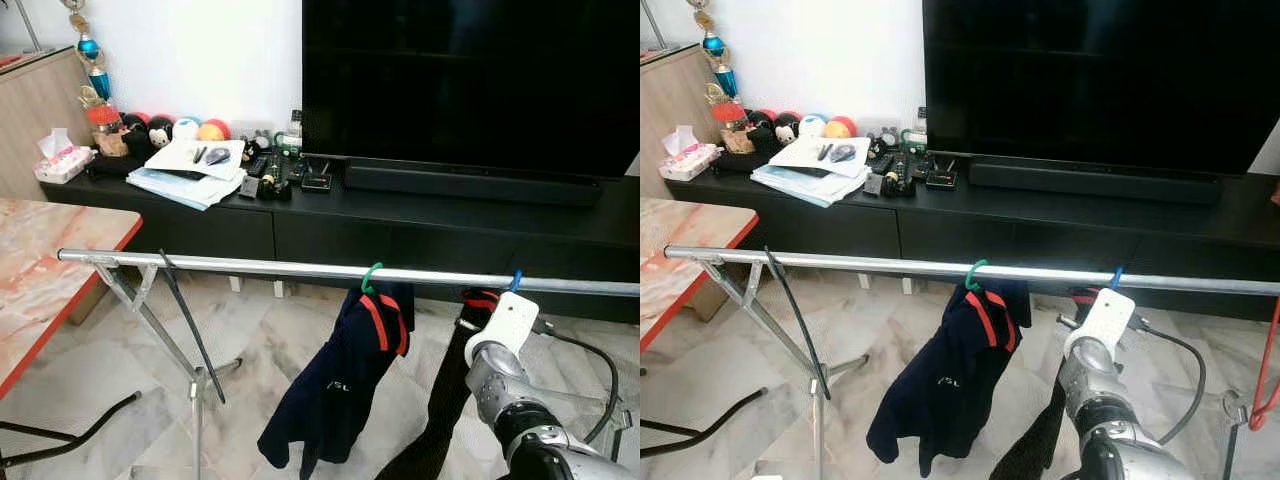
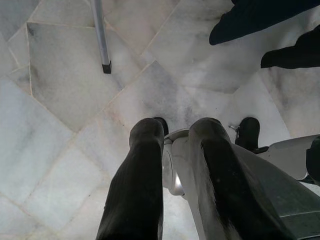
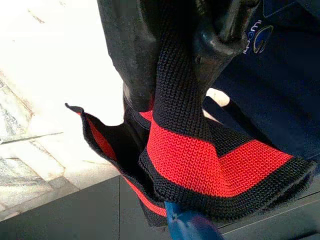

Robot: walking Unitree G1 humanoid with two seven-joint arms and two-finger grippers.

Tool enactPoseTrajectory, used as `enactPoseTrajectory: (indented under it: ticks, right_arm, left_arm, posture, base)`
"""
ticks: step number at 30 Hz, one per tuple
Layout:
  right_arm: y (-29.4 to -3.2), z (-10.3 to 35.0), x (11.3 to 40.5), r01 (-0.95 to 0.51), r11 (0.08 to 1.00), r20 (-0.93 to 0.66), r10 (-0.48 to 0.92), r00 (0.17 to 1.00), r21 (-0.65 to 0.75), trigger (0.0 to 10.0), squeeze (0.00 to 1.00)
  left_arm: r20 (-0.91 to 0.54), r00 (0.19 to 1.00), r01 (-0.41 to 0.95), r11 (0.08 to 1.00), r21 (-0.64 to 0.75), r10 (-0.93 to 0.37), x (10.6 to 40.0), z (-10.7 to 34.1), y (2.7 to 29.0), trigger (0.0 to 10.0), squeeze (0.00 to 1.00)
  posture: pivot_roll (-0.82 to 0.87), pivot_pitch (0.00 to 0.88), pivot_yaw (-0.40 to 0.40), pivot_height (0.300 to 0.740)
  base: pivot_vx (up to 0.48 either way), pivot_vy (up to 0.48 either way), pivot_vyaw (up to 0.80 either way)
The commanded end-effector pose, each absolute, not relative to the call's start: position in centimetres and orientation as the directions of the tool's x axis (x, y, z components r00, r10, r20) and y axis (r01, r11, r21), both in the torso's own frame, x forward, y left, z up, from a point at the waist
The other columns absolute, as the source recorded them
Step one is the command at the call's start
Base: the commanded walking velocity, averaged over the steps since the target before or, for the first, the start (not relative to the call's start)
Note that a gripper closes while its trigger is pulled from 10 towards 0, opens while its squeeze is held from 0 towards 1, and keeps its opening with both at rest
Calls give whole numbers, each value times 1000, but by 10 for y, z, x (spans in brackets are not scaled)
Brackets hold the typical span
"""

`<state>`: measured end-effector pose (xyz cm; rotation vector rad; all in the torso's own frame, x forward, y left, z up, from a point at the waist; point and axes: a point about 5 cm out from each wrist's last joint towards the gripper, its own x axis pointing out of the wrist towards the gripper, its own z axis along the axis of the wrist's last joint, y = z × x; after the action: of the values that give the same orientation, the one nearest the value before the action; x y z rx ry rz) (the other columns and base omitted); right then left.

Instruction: Hang hanger

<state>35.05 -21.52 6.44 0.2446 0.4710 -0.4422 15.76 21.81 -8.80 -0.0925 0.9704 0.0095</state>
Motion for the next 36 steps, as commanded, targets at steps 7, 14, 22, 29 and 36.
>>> enactPoseTrajectory:
  ticks: [7, 14, 22, 29, 36]
  right_arm:
    - [-217, 53, 342, 481, 869, -530, -355, 770, 117, 0, 0]
    - [-218, 66, 348, 431, 901, -385, -383, 840, 44, 0, 0]
    - [-221, 61, 334, 409, 912, -237, -403, 884, -23, 0, 0]
    - [-223, 63, 322, 378, 925, -135, -379, 916, -33, 0, 0]
    - [-220, 60, 306, 357, 934, -86, -355, 931, 5, 0, 0]
  left_arm:
    - [-833, 552, -56, 995, -85, -40, 153, -91, 215, 10000, 0]
    - [-833, 552, -58, 995, -76, -31, 154, -91, 214, 10000, 0]
    - [-838, 545, -70, 996, -57, -9, 148, -91, 222, 10000, 0]
    - [-841, 542, -66, 997, -51, -7, 147, -91, 226, 10000, 0]
    - [-838, 546, -63, 997, -51, -8, 150, -89, 226, 10000, 0]
  posture:
    - [150, 0, 9, 740]
    - [148, 0, 7, 740]
    - [130, 0, 11, 740]
    - [115, 0, 15, 740]
    - [112, 0, 12, 740]
  base:
    - [0, 0, 0]
    - [0, 0, 0]
    - [0, 0, 0]
    - [0, 0, 0]
    - [0, 0, 0]
